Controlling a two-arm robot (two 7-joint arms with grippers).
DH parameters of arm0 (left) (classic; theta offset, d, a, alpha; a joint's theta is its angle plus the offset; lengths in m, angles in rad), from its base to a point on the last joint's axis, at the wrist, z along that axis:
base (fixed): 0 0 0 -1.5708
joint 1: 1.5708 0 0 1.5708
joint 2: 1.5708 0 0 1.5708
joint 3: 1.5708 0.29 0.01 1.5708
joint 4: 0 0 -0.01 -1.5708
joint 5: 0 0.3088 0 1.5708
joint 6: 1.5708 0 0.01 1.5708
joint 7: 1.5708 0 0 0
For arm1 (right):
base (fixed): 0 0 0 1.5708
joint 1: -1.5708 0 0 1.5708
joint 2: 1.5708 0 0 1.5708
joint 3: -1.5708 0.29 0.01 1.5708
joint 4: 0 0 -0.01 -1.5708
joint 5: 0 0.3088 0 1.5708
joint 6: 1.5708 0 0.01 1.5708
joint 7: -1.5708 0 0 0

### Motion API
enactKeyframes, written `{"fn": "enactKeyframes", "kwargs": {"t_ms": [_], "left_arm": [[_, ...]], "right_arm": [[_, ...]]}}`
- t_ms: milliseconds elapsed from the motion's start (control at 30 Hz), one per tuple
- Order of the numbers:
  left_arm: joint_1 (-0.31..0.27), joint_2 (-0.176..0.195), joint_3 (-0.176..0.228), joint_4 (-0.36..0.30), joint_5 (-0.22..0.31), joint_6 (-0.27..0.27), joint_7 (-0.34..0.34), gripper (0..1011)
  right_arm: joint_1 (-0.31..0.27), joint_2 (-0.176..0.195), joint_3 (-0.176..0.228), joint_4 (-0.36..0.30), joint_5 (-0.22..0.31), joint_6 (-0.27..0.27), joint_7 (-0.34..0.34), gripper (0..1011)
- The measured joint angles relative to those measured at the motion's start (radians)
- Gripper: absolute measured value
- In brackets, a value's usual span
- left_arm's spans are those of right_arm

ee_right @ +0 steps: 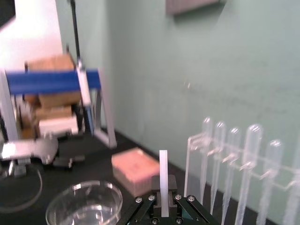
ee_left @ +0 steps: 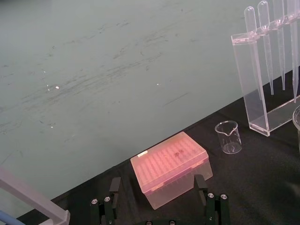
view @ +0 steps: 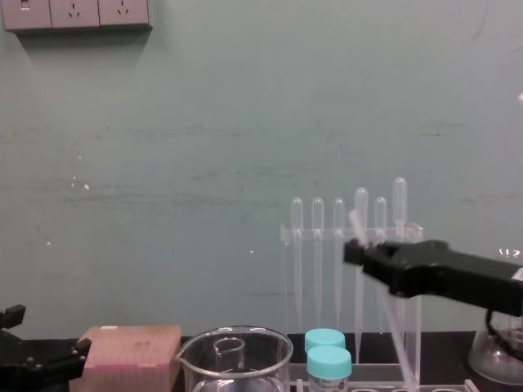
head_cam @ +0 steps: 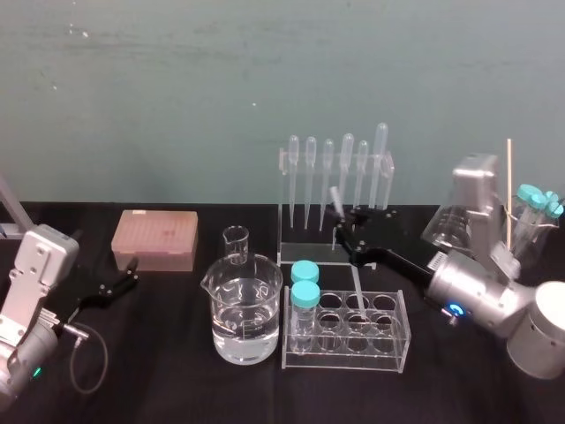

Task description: Pick up the stirring rod with one hand, then place it down.

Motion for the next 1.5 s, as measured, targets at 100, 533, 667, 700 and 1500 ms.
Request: {"fn": "enactKeyframes", "kwargs": {"t_ms": [100, 533, 667, 700, 1500], "left_arm": [[0.000, 0.000, 0.000, 0.000, 0.000, 0.000, 0.000, 1000], [0.000, 0.000, 0.000, 0.000, 0.000, 0.000, 0.000, 1000], [0.000, 0.000, 0.000, 0.000, 0.000, 0.000, 0.000, 1000], [0.000, 0.000, 0.000, 0.000, 0.000, 0.000, 0.000, 1000], [0.000, 0.000, 0.000, 0.000, 0.000, 0.000, 0.000, 1000]], "right_arm": [[-0.042, 0.000, 0.033, -0.029, 0.032, -0.049, 0.001, 72], [-0.111, 0.003, 0.137, -0.163, 0.133, -0.158, 0.038, 72], [-0.114, 0.024, 0.162, -0.218, 0.152, -0.149, 0.037, 72], [-0.116, 0.029, 0.166, -0.229, 0.157, -0.145, 0.037, 72], [-0.130, 0.093, 0.189, -0.313, 0.174, -0.109, 0.024, 72]]}}
